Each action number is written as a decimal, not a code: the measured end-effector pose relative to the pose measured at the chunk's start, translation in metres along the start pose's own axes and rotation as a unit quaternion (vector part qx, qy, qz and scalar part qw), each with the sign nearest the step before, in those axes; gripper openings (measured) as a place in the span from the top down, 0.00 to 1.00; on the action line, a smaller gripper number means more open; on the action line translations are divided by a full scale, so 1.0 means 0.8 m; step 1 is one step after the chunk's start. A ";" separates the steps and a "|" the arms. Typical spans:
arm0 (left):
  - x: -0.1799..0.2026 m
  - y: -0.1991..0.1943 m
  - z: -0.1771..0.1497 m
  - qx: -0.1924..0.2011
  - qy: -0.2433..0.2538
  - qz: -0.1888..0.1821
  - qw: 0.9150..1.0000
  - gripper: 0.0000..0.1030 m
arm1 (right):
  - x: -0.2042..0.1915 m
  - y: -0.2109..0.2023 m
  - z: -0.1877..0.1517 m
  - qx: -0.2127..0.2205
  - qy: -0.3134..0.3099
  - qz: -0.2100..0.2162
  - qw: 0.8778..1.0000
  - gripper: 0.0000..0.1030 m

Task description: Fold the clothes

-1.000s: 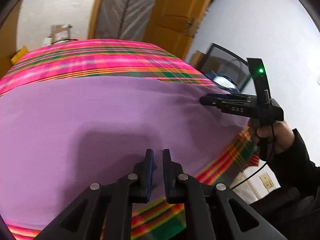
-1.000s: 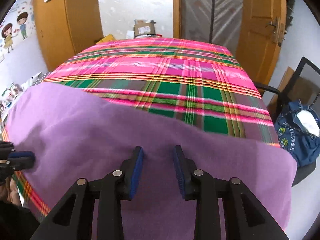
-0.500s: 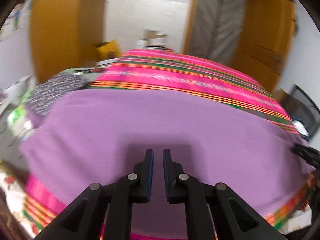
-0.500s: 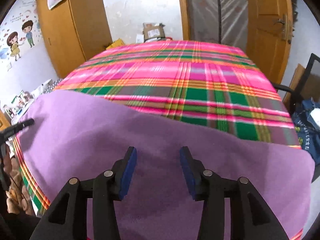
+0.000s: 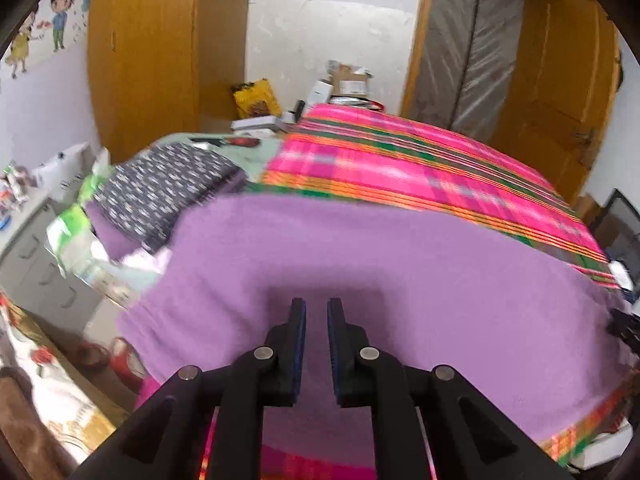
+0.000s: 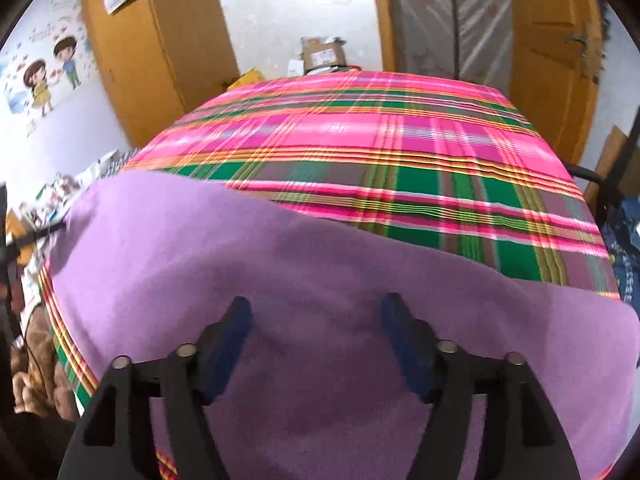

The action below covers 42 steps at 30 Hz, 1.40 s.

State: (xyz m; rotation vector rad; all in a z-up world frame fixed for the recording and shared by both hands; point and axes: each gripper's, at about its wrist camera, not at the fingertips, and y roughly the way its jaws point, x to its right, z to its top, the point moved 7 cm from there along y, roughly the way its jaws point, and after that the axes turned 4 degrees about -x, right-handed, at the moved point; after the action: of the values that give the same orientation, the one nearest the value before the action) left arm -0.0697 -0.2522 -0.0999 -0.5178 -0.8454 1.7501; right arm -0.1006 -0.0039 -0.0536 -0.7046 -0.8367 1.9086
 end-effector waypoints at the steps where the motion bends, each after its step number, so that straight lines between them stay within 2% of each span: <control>1: -0.006 0.004 0.008 0.001 0.000 0.007 1.000 0.89 | -0.003 0.002 0.000 -0.004 -0.006 -0.005 1.000 0.26; 5: -0.034 0.027 0.038 -0.002 -0.003 0.027 1.000 0.82 | -0.005 0.003 0.000 -0.008 -0.008 -0.019 1.000 0.26; 8: -0.051 0.045 0.047 -0.011 -0.009 0.031 0.999 0.81 | -0.005 0.003 0.001 -0.012 -0.001 -0.024 1.000 0.26; 13: -0.065 0.071 0.062 -0.017 -0.027 0.016 0.999 0.81 | -0.003 -0.002 0.004 -0.017 0.016 -0.023 0.999 0.26; 18: -0.070 0.084 0.073 -0.003 -0.032 0.019 0.999 0.81 | -0.012 -0.016 0.016 0.010 0.028 -0.005 1.000 0.26; 21: -0.073 0.101 0.071 -0.022 -0.030 0.024 0.999 0.77 | -0.024 -0.015 0.023 0.017 0.021 0.000 1.000 0.26; 23: -0.077 0.102 0.071 -0.022 -0.033 0.021 0.999 0.73 | -0.031 -0.015 0.027 0.021 0.017 0.004 1.000 0.26; 29: -0.073 0.091 0.068 -0.017 -0.010 0.044 0.999 0.73 | -0.048 -0.011 0.038 0.030 0.012 0.017 0.999 0.26; 34: -0.064 0.060 0.062 0.002 -0.009 0.045 0.999 0.73 | -0.057 -0.002 0.043 0.029 0.008 0.025 0.999 0.26; 42: -0.059 0.045 0.030 0.000 -0.009 0.070 0.997 0.73 | -0.065 0.009 0.045 0.024 0.000 0.037 0.999 0.26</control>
State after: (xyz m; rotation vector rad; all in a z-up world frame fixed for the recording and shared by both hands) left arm -0.0935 -0.3101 -0.1139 -0.5747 -0.8391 1.8852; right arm -0.1092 -0.0626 -0.0308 -0.7160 -0.7711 1.9885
